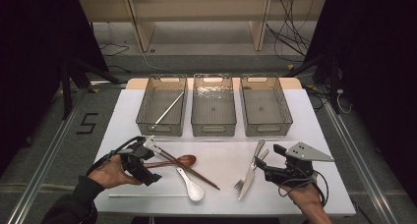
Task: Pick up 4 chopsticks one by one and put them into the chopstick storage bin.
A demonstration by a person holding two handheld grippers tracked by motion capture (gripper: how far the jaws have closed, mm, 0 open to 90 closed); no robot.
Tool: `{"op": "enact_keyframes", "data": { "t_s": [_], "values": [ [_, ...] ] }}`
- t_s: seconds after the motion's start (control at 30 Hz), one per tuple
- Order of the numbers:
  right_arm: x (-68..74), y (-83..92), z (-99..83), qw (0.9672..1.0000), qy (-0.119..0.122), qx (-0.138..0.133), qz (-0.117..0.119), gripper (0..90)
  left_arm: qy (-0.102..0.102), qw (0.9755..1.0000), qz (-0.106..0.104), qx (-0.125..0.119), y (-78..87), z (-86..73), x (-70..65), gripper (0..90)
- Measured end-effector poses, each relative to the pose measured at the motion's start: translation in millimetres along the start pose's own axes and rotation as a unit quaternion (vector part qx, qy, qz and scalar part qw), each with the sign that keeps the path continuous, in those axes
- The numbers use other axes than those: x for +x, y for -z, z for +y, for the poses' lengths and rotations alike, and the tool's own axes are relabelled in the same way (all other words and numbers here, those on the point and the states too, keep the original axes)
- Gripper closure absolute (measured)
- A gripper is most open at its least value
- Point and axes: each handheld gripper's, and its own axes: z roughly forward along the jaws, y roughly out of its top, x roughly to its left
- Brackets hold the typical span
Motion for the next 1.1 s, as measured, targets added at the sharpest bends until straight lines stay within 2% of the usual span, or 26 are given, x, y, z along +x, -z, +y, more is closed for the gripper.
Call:
{"op": "enact_keyframes", "data": {
  "t_s": [0.07,0.3,0.53,0.7,0.8,0.93,1.03,1.1],
  "values": [
    [-0.1,-0.2,-0.1,1.0000,0.000,0.000,0.000,23.9,-0.005,0.9999,-0.011,0.003,-2.6,-1.0,-1.3,16.6],
    [-0.2,-0.3,-0.1,1.0000,0.000,0.001,0.000,23.9,-0.029,0.9992,-0.016,0.024,-13.4,-3.7,-9.2,18.6],
    [-0.1,-0.1,-0.1,1.0000,0.001,0.000,-0.001,23.9,-0.042,0.9976,-0.026,0.048,-20.1,-10.8,-16.7,22.6],
    [0.0,-0.3,0.0,1.0000,0.003,0.000,-0.001,23.9,-0.055,0.9957,-0.031,0.069,-23.5,-17.8,-21.4,28.4],
    [0.3,-0.3,0.0,1.0000,0.003,0.001,-0.001,23.9,-0.071,0.9935,-0.036,0.081,-23.9,-20.3,-22.5,34.4],
    [0.1,-0.2,-0.1,1.0000,0.003,0.001,-0.001,23.9,-0.077,0.9919,-0.045,0.090,-24.6,-22.2,-23.1,39.9],
    [0.3,-0.1,-0.1,1.0000,0.004,0.001,-0.001,23.9,-0.077,0.9919,-0.047,0.089,-25.8,-23.9,-24.0,43.6],
    [0.4,0.0,-0.1,1.0000,0.004,0.001,-0.001,23.9,-0.086,0.9903,-0.049,0.098,-27.0,-24.9,-24.2,46.1]
  ]
}}
